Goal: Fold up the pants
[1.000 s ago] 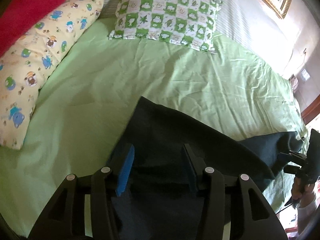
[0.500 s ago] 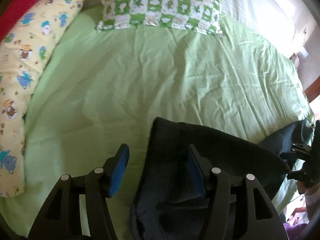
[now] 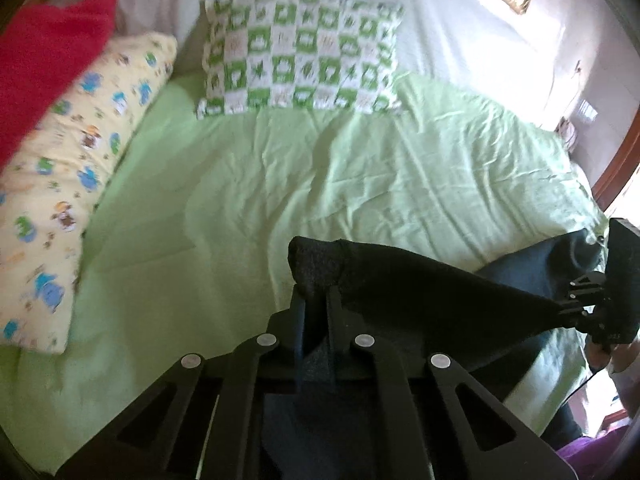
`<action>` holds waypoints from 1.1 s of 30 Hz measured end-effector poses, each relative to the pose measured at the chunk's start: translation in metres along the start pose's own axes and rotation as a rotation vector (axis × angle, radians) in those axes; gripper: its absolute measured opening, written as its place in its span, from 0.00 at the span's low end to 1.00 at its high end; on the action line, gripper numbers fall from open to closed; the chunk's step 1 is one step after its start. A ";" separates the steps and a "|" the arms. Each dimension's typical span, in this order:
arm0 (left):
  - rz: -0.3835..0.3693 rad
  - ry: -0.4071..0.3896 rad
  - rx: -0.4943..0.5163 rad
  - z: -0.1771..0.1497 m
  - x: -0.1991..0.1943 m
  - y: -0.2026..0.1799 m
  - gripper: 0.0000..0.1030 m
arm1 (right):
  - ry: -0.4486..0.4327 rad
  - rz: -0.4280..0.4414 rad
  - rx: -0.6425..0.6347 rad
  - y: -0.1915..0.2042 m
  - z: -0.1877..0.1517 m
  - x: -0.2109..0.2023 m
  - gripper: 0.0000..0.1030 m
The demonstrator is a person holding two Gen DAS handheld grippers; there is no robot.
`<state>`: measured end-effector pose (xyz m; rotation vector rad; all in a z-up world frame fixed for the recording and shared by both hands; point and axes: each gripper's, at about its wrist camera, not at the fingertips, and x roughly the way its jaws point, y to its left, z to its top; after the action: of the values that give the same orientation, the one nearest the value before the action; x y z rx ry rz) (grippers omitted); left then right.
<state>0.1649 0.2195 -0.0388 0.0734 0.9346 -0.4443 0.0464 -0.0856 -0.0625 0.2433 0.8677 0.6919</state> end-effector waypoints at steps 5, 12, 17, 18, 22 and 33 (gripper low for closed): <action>0.005 -0.094 -0.033 -0.029 -0.038 -0.006 0.06 | 0.004 -0.027 -0.118 0.027 -0.018 -0.012 0.07; 0.059 -0.148 -0.093 -0.088 -0.044 -0.004 0.07 | 0.077 -0.084 -0.191 0.039 -0.043 0.005 0.07; 0.092 -0.169 -0.193 -0.117 -0.044 0.013 0.22 | 0.104 -0.118 -0.215 0.045 -0.052 0.014 0.13; 0.108 -0.176 -0.218 -0.123 -0.046 0.015 0.25 | 0.114 -0.112 -0.204 0.045 -0.053 0.015 0.22; 0.117 -0.174 -0.316 -0.143 -0.056 0.026 0.49 | 0.111 -0.081 -0.185 0.047 -0.057 0.011 0.28; 0.044 -0.157 -0.505 -0.166 -0.077 0.007 0.64 | 0.011 -0.038 -0.057 0.034 -0.041 -0.011 0.39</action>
<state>0.0022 0.2938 -0.0781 -0.3946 0.8644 -0.1610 -0.0054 -0.0696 -0.0661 0.1715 0.8596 0.6821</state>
